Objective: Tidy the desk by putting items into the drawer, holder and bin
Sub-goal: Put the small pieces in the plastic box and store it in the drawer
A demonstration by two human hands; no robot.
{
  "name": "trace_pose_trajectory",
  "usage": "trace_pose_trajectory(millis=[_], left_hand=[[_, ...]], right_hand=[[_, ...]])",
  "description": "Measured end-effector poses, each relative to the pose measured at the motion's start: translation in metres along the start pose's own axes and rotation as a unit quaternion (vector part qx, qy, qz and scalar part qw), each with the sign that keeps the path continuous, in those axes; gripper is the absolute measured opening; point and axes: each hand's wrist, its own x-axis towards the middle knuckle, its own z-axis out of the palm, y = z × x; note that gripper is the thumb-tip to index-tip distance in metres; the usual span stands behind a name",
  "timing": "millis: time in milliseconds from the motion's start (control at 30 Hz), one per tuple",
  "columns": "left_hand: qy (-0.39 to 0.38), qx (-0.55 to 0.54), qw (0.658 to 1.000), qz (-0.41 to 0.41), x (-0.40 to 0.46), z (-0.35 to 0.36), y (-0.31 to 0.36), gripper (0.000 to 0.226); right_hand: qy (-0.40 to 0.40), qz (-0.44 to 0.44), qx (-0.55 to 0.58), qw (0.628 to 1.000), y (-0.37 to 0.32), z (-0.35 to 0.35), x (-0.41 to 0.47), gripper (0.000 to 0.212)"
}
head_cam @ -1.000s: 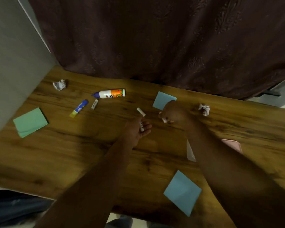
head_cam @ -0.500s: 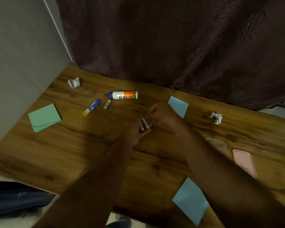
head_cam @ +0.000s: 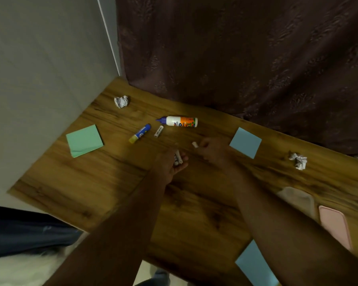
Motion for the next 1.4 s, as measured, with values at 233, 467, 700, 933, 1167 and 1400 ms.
trace_pose_trajectory(millis=[233, 467, 700, 933, 1167, 1400], left_hand=[[-0.015, -0.001, 0.998, 0.055, -0.005, -0.02, 0.016, 0.036], [0.053, -0.037, 0.996, 0.061, -0.005, -0.065, 0.037, 0.016], [0.058, -0.073, 0.994, 0.059, -0.009, -0.094, 0.05, 0.016], [0.032, -0.027, 0.997, 0.065, -0.017, -0.082, 0.049, 0.013], [-0.085, 0.128, 0.983, 0.105, -0.023, 0.021, 0.018, 0.012], [-0.255, 0.289, 0.918, 0.095, -0.066, 0.167, -0.053, 0.022]], right_hand=[[-0.065, -0.128, -0.027, 0.989, -0.063, 0.037, -0.003, 0.025], [-0.075, -0.158, 0.032, 0.984, -0.092, 0.048, 0.019, 0.014], [-0.103, -0.162, -0.308, 0.932, -0.117, 0.078, 0.06, 0.04], [-0.029, -0.186, -0.294, 0.937, -0.092, 0.071, 0.054, 0.027], [0.028, -0.057, 0.095, 0.993, -0.03, -0.024, -0.016, 0.012], [0.144, 0.089, 0.19, 0.967, 0.071, -0.141, -0.116, 0.016]])
